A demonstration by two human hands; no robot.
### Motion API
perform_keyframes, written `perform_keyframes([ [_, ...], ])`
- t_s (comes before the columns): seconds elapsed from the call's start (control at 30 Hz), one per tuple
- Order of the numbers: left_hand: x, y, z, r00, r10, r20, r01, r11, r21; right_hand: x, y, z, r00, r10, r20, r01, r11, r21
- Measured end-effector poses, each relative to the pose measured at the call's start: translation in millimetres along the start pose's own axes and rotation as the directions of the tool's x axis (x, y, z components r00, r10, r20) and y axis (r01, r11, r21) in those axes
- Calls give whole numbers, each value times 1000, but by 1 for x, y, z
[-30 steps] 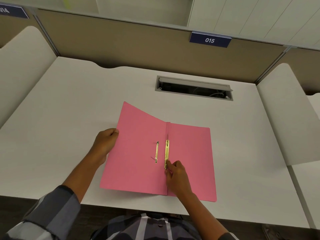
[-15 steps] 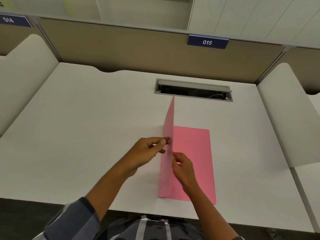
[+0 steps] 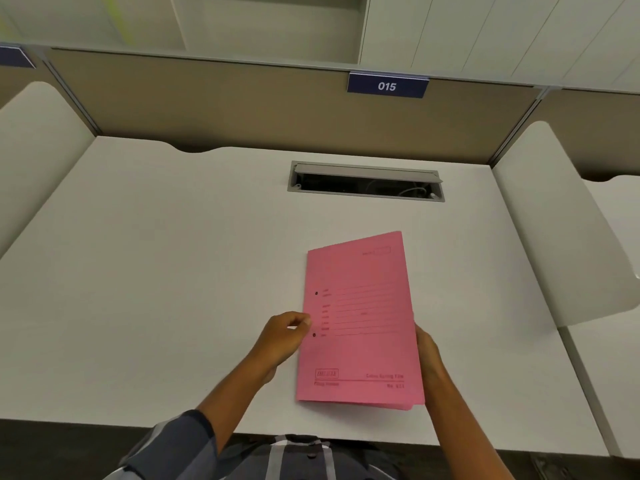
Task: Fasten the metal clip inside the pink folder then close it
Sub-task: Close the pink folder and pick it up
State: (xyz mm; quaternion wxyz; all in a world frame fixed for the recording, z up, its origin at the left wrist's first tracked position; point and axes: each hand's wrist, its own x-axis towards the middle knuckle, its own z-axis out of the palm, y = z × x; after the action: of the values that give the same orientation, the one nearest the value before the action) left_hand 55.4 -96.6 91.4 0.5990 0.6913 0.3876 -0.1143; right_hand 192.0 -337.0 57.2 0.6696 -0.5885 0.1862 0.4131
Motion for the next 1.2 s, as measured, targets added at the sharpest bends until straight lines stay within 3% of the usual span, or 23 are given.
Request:
perform_keyframes([
  [0.07, 7, -7, 3, 999, -24, -36, 24, 1000, 0, 3, 1, -21, 995, 40, 91, -52, 990, 128],
  [0.13, 13, -12, 4, 998, -34, -62, 35, 999, 6, 9, 1, -38, 998, 33, 57, -41, 990, 136],
  [0.37, 21, -18, 14, 988, -80, -134, 79, 997, -11, 11, -4, -56, 990, -116, -79, 92, 961, -260],
  [0.6, 21, -18, 25, 981, -106, -163, 104, 994, -23, 2, -6, -47, 933, -285, -221, 114, 815, -568],
  [0.83, 20, -18, 31, 977, -134, -166, 124, 990, -70, 12, -18, -58, 969, -17, -246, -58, 954, -295],
  [1.2, 22, -19, 34, 973, -181, -144, 151, 969, -195, 17, -23, -62, 974, 110, -197, -154, 963, -220],
])
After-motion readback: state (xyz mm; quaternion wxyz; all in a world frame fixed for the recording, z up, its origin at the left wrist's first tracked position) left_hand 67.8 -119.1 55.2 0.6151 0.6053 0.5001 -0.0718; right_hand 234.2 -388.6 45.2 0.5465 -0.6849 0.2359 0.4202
